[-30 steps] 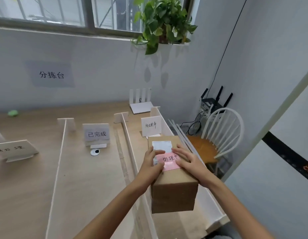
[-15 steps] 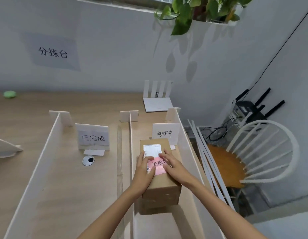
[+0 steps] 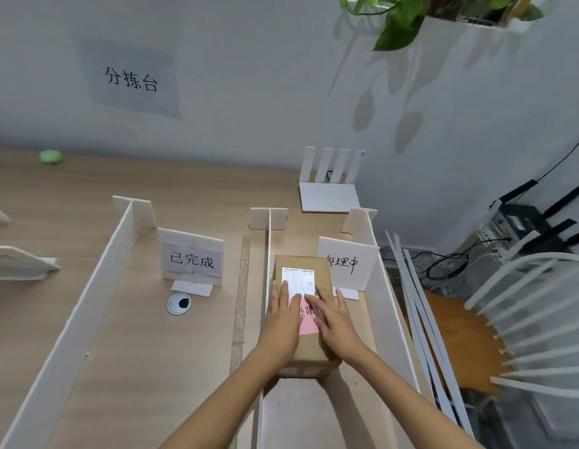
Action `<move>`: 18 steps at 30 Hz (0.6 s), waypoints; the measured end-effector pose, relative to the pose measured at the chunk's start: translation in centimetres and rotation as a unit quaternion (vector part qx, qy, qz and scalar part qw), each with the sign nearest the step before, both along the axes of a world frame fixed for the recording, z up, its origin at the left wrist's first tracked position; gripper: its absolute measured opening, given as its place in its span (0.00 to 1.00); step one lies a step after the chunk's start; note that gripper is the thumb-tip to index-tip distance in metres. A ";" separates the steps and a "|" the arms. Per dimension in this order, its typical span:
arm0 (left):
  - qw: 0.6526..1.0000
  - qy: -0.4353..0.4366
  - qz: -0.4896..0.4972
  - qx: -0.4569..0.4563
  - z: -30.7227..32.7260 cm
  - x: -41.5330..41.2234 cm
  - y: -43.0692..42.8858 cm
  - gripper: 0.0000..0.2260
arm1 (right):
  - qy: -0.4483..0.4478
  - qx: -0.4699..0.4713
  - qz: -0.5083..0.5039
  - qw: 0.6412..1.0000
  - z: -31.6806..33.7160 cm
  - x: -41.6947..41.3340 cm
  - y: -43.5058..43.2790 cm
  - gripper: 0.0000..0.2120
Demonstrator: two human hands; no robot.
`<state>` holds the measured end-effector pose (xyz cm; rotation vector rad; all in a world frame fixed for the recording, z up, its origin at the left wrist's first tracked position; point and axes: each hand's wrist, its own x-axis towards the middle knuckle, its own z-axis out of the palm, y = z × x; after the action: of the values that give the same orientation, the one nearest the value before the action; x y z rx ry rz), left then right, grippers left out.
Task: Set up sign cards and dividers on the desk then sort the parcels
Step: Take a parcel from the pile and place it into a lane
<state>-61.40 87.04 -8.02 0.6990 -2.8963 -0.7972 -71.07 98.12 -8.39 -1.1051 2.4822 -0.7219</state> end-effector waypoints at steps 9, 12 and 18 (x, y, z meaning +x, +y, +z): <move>0.992 0.115 0.039 0.047 8.5 11.6 0.4 0.13 | -0.023 -0.121 0.000 0.992 8.9 8.5 4.7 0.13; 0.991 0.104 0.071 0.052 10.9 18.3 0.5 0.13 | -0.026 -0.120 0.044 0.991 11.3 11.7 7.1 0.14; 0.975 0.097 0.198 -0.002 16.1 36.4 3.7 0.11 | -0.005 -0.128 0.131 0.983 15.0 19.8 9.4 0.14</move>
<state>-25.01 90.69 8.11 1.0842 -2.4662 -0.7576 -51.27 107.53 6.62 -1.4804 2.2186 -0.9784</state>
